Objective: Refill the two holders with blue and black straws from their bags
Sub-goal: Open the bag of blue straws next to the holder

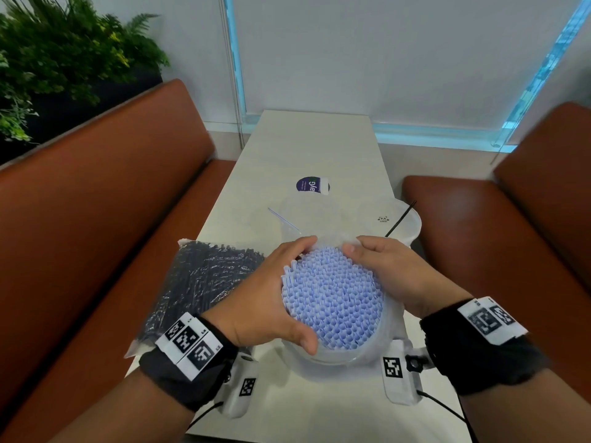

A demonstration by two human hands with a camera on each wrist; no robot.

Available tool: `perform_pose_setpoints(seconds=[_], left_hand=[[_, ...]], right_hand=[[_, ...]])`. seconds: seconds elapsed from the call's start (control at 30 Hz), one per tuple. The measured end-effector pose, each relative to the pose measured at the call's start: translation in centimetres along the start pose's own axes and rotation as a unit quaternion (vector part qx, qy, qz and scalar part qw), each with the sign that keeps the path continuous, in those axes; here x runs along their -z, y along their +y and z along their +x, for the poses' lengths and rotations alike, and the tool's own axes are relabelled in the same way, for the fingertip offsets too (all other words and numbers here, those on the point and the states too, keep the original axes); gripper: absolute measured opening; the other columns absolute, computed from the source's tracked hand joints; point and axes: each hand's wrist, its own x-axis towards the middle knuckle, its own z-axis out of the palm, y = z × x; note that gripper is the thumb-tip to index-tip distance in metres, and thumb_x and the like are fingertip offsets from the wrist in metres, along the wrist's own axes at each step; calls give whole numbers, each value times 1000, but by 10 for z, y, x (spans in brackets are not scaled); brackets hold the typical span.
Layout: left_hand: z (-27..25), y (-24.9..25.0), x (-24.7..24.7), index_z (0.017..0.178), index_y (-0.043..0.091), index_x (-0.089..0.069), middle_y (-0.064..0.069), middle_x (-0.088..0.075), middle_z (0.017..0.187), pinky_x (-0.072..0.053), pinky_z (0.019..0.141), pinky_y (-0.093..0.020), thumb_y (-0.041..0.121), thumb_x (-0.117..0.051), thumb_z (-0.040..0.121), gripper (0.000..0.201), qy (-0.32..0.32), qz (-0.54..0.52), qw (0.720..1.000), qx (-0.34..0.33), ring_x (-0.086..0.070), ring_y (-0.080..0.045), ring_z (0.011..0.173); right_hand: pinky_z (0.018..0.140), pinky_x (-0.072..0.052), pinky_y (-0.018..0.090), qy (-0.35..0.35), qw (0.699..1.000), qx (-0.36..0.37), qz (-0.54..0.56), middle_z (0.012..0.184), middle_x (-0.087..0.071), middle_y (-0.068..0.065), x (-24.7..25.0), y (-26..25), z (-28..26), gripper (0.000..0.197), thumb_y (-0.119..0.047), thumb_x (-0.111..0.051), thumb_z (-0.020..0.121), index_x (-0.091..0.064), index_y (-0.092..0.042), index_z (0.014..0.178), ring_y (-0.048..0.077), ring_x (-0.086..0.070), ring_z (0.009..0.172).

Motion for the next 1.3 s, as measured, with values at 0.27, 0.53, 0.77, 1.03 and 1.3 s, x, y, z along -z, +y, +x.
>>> perform_pose_setpoints(seconds=[0.27, 0.53, 0.77, 1.03, 1.3], left_hand=[[-6, -11, -2, 153, 34, -28, 5, -44, 152, -32, 119, -51, 69, -91, 37, 137, -30, -72, 997, -10, -43, -18, 143], [-5, -34, -16, 138, 53, -46, 23, -57, 139, -37, 103, -8, 44, -93, 59, 92, -12, -71, 997, -12, -50, 3, 132], [-3, -46, -21, 133, 53, -52, 20, -62, 136, -41, 106, -15, 51, -93, 62, 82, 10, -59, 998, -1, -54, -2, 130], [1, -31, -13, 139, 37, -50, 19, -61, 136, -44, 103, -33, 52, -96, 60, 93, 109, -17, 992, -53, -55, -2, 129], [3, -51, -20, 135, 43, -49, 24, -61, 133, -48, 106, -43, 50, -95, 61, 87, 91, 25, 995, 14, -56, 3, 124]], right_hand=[[98, -52, 48, 2, 997, -41, 67, 113, -75, 15, 2, 11, 6, 35, -37, -52, 104, -78, -14, 107, 34, -71, 106], [71, -53, 26, 126, 984, -53, -116, 87, -78, 5, 1, 35, 12, 15, -12, -63, 95, -71, -24, 97, 15, -72, 77], [70, -53, 36, 165, 935, -166, -268, 90, -71, 1, 9, 27, 7, 63, -73, -41, 92, -72, -18, 91, 20, -66, 83], [85, -51, 46, 151, 987, -33, 33, 113, -74, 8, 0, 6, -8, 30, -29, -67, 75, -75, -27, 104, 28, -68, 107], [74, -60, 62, 55, 984, -79, -147, 120, -70, -9, -18, 51, -13, 45, -32, -62, 97, -46, -48, 136, 25, -72, 100]])
